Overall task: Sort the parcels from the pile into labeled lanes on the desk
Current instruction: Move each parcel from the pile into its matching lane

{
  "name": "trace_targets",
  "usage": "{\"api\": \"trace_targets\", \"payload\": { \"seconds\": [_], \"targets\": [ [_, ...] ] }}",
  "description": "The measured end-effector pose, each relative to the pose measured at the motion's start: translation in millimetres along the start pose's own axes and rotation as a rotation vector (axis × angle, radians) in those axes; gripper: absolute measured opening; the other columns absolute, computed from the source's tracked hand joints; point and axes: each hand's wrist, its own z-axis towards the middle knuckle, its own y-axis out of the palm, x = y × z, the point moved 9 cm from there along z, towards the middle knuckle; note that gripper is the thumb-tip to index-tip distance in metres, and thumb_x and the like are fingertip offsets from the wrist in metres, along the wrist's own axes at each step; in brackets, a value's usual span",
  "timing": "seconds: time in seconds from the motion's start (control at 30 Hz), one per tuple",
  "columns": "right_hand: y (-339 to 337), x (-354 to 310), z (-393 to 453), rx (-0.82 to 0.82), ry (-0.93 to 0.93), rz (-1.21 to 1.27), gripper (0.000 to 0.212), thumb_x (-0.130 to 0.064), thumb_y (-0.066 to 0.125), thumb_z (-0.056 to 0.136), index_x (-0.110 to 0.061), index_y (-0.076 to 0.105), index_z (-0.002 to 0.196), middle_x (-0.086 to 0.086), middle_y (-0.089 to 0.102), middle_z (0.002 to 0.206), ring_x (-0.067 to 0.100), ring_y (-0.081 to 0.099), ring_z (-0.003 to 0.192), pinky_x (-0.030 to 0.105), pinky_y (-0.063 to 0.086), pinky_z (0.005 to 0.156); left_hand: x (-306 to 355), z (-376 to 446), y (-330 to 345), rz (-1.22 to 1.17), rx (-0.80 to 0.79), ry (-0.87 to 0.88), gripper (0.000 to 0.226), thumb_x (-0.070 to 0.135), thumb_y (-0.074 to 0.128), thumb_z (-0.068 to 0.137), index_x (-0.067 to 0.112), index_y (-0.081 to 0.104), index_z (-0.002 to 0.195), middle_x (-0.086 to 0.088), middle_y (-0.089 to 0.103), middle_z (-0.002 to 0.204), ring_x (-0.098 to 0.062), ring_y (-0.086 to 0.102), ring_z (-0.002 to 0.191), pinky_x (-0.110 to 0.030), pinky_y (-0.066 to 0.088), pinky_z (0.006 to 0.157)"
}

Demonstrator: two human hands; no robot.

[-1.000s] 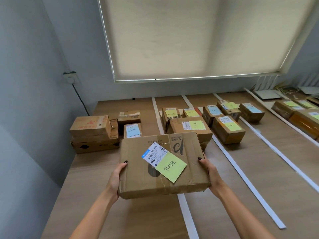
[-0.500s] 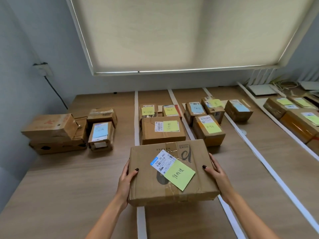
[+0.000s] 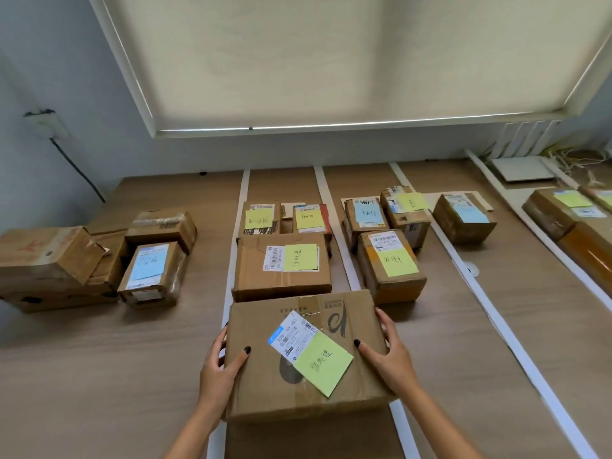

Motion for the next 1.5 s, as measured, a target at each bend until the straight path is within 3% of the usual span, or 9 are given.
{"api": "trace_targets", "payload": {
  "seconds": [0.13, 0.23, 0.4, 0.73, 0.87, 1.0, 1.17, 1.3, 1.5],
  "targets": [
    [6.5, 6.1, 15.5, 0.007, 0.008, 0.000, 0.079, -0.037, 0.071, 0.079, -0.054, 0.017, 0.134, -0.006, 0.044, 0.133, 0.013, 0.051, 0.112, 0.038, 0.050, 0.095, 1.0, 12.8, 1.4, 0.028, 0.028, 0.033, 0.065, 0.019, 0.065, 0.085, 0.034, 0.035, 0.141, -0.001, 0.049, 0.131, -0.017, 0.050, 0.107, -0.025, 0.047, 0.072],
    [7.9, 13.0, 20.5, 0.003, 0.021, -0.026, 0.080, -0.040, 0.070, 0.079, -0.052, 0.016, 0.137, -0.006, 0.044, 0.135, 0.017, 0.051, 0.116, 0.044, 0.049, 0.097, 0.9, 14.6, 1.1, 0.055, 0.027, 0.056, 0.065, 0.015, 0.064, 0.086, 0.035, 0.035, 0.141, 0.001, 0.048, 0.132, -0.016, 0.049, 0.109, -0.025, 0.045, 0.076],
    [12.6, 16.7, 30.4, -0.012, 0.034, -0.058, 0.078, -0.040, 0.070, 0.079, -0.055, 0.016, 0.134, -0.004, 0.047, 0.132, 0.018, 0.053, 0.113, 0.044, 0.050, 0.096, -3.3, 22.5, -0.5, 0.072, 0.022, 0.013, 0.063, 0.012, 0.064, 0.086, 0.036, 0.039, 0.139, -0.007, 0.052, 0.131, -0.027, 0.055, 0.110, -0.028, 0.050, 0.074],
    [11.7, 16.8, 31.3, 0.015, 0.049, -0.123, 0.080, -0.041, 0.071, 0.078, -0.050, 0.018, 0.137, -0.002, 0.048, 0.132, 0.018, 0.053, 0.113, 0.042, 0.050, 0.096, -4.3, 25.3, -1.2, 0.086, 0.022, -0.008, 0.062, 0.011, 0.064, 0.086, 0.036, 0.040, 0.139, -0.005, 0.051, 0.132, -0.024, 0.055, 0.106, -0.022, 0.048, 0.067],
    [7.4, 8.3, 27.0, 0.042, 0.037, -0.281, 0.084, -0.051, 0.067, 0.078, -0.040, 0.016, 0.144, -0.003, 0.040, 0.142, 0.017, 0.047, 0.120, 0.039, 0.045, 0.100, 4.2, 18.7, -1.7, 0.136, 0.033, -0.012, 0.062, 0.014, 0.066, 0.085, 0.037, 0.041, 0.137, -0.007, 0.053, 0.131, -0.015, 0.056, 0.092, -0.017, 0.044, 0.064],
    [4.5, -9.6, 17.7, 0.080, 0.017, -0.412, 0.085, -0.056, 0.064, 0.078, -0.037, 0.015, 0.145, -0.005, 0.032, 0.147, 0.014, 0.045, 0.122, 0.033, 0.046, 0.096, 23.4, 9.2, -2.1, 0.205, 0.022, -0.021, 0.064, 0.019, 0.066, 0.085, 0.032, 0.037, 0.141, -0.010, 0.049, 0.136, -0.018, 0.050, 0.100, -0.029, 0.045, 0.080],
    [-4.5, -38.5, 9.7, 0.138, -0.024, -0.330, 0.087, -0.044, 0.072, 0.075, -0.034, 0.020, 0.144, -0.004, 0.036, 0.145, 0.013, 0.043, 0.125, 0.033, 0.045, 0.098, 53.7, 1.4, -6.1, 0.205, 0.029, -0.001, 0.064, 0.018, 0.065, 0.086, 0.026, 0.036, 0.142, -0.014, 0.048, 0.138, -0.034, 0.049, 0.120, -0.042, 0.042, 0.098],
    [-4.6, -66.0, 5.2, 0.131, -0.102, -0.268, 0.086, -0.032, 0.077, 0.073, -0.034, 0.026, 0.142, -0.002, 0.046, 0.136, 0.009, 0.046, 0.115, 0.032, 0.046, 0.096, 76.1, -4.2, -10.2, 0.193, 0.041, 0.035, 0.060, 0.017, 0.064, 0.087, 0.018, 0.039, 0.141, -0.014, 0.047, 0.139, -0.036, 0.047, 0.123, -0.045, 0.040, 0.102],
    [16.2, -116.8, 2.7, 0.122, -0.206, -0.215, 0.068, -0.023, 0.074, 0.078, -0.031, 0.042, 0.137, -0.001, 0.050, 0.138, 0.016, 0.046, 0.126, 0.035, 0.042, 0.102, 110.0, -1.4, -22.0, 0.167, 0.048, 0.100, 0.059, 0.020, 0.063, 0.088, 0.017, 0.039, 0.141, -0.011, 0.046, 0.139, -0.031, 0.045, 0.126, -0.041, 0.041, 0.099]
  ]
}}
